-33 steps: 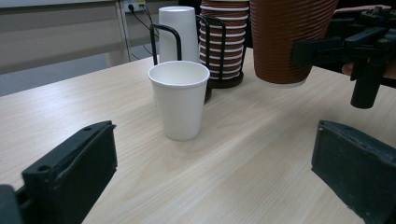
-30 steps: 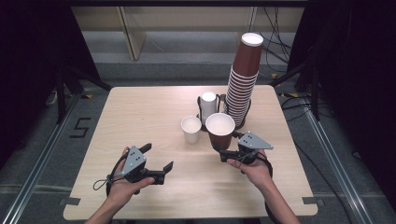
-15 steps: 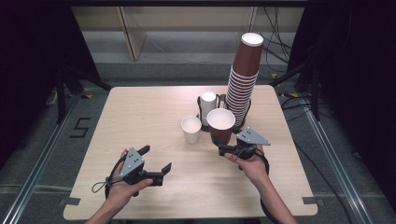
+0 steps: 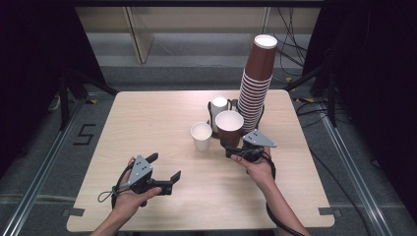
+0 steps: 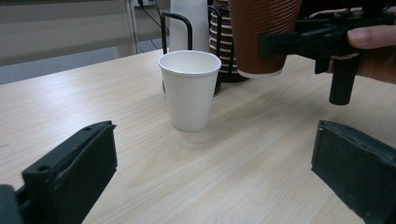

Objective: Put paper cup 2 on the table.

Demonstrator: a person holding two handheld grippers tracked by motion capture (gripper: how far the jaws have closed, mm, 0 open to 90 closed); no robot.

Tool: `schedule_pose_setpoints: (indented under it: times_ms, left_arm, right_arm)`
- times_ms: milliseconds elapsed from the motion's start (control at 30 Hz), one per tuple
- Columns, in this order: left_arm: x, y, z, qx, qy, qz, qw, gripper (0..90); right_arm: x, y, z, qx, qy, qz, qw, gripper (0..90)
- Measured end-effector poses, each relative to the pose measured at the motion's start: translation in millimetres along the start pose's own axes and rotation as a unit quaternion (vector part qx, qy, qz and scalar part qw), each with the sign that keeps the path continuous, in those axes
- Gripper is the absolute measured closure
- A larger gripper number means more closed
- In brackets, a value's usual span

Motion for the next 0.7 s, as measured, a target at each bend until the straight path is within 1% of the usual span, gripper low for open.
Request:
schedule_pose_setpoints:
  times_ms: [33, 67, 100, 133, 167, 200, 233, 267, 300, 333, 400, 433, 500, 533, 567, 600, 633, 667, 700]
  left_arm:
    - [0.2, -0.3, 0.1, -0.001, 0.0, -0.001, 1.0, 0.0]
    - [-0.2, -2.3, 0.5, 0.01, -0.003, -0.004, 0.9999, 0.0]
    - [-0.1, -2.4, 0.7, 0.01, -0.003, -0.004, 0.9999, 0.0]
    - [0.0, -2.3, 1.0, 0.01, -0.004, -0.004, 0.9999, 0.0]
    - [0.0, -2.1, 1.2, 0.01, -0.004, -0.004, 0.9999, 0.0]
    - [0.0, -2.0, 1.1, 0.01, -0.004, -0.004, 0.9999, 0.0]
    - [-0.1, -1.8, 1.0, 0.01, -0.004, -0.004, 0.9999, 0.0]
    - [-0.2, -1.8, 0.9, 0.011, -0.004, -0.004, 0.9999, 0.0]
    - [-0.4, -1.9, 0.9, 0.011, -0.004, -0.004, 0.9999, 0.0]
    - [-0.4, -1.9, 1.0, 0.011, -0.004, -0.003, 0.9999, 0.0]
    - [-0.3, -2.0, 1.3, 0.01, -0.004, -0.004, 0.9999, 0.0]
    - [-0.3, -2.2, 1.4, 0.011, -0.004, -0.004, 0.9999, 0.0]
    - [-0.5, -2.2, 1.4, 0.012, -0.004, -0.004, 0.9999, 0.0]
    - [-0.6, -2.2, 1.4, 0.013, -0.004, -0.003, 0.9999, 0.0]
    - [-0.5, -1.9, 1.5, 0.012, -0.005, -0.003, 0.9999, 0.0]
    - [-0.3, -1.6, 1.8, 0.012, -0.005, -0.002, 0.9999, 0.0]
    - [-0.1, -1.2, 2.2, 0.012, -0.006, -0.002, 0.9999, 0.0]
    - [0.4, -0.8, 2.2, 0.011, -0.005, -0.001, 0.9999, 0.0]
    - [1.1, 0.5, 2.1, 0.003, -0.002, 0.001, 1.0, 0.0]
  right_arm:
    - [2.9, 1.8, 1.0, -0.003, 0.003, 0.004, 1.0, 20.4]
    - [4.0, 1.1, 2.9, 0.004, -0.005, 0.003, 1.0, 20.4]
    - [6.6, 2.2, 3.2, 0.001, -0.003, 0.006, 1.0, 20.4]
    - [8.0, 2.3, 3.9, 0.003, -0.006, 0.005, 1.0, 20.4]
    - [9.6, 1.2, 6.0, 0.017, -0.01, 0.009, 0.9998, 20.4]
    - [13.1, 1.2, 7.1, 0.012, -0.013, 0.002, 0.9998, 20.4]
    - [15.8, 1.9, 8.8, 0.015, -0.015, 0.005, 0.9998, 20.4]
    - [16.1, 2.9, 10.3, 0.009, -0.024, 0.01, 0.9996, 20.4]
    - [18.0, 3.7, 11.5, 0.006, -0.026, 0.012, 0.9996, 20.4]
    - [20.9, 2.3, 13.9, 0.014, -0.028, 0.008, 0.9995, 20.4]
    - [25.2, 2.4, 17.5, 0.012, -0.031, 0.008, 0.9994, 20.4]
    - [26.8, 1.5, 21.3, 0.026, -0.036, 0.013, 0.9989, 20.3]
    - [30.0, 2.6, 26.4, 0.026, -0.04, 0.01, 0.9988, 20.3]
    - [30.0, 3.9, 28.2, 0.021, -0.047, 0.01, 0.9986, 20.3]
    - [30.0, 4.2, 30.1, 0.033, -0.046, 0.013, 0.9983, 20.3]
    - [30.4, 5.6, 31.4, 0.032, -0.046, 0.011, 0.9984, 20.3]
    - [30.2, 5.5, 33.0, 0.038, -0.049, 0.017, 0.9979, 20.2]
    - [31.2, 6.1, 33.0, 0.034, -0.048, 0.01, 0.9982, 20.2]
    - [30.6, 5.7, 33.9, 0.039, -0.052, 0.011, 0.9978, 20.2]
Point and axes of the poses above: each handheld gripper's, and its own axes: x roughly forward along the jaws, z roughly out of its underside, y roughly to its right, the point moved 9 cm from there along x, roughly forward along the jaws, and after that the axes turned 15 degrees about -z, right-handed, at the moved point
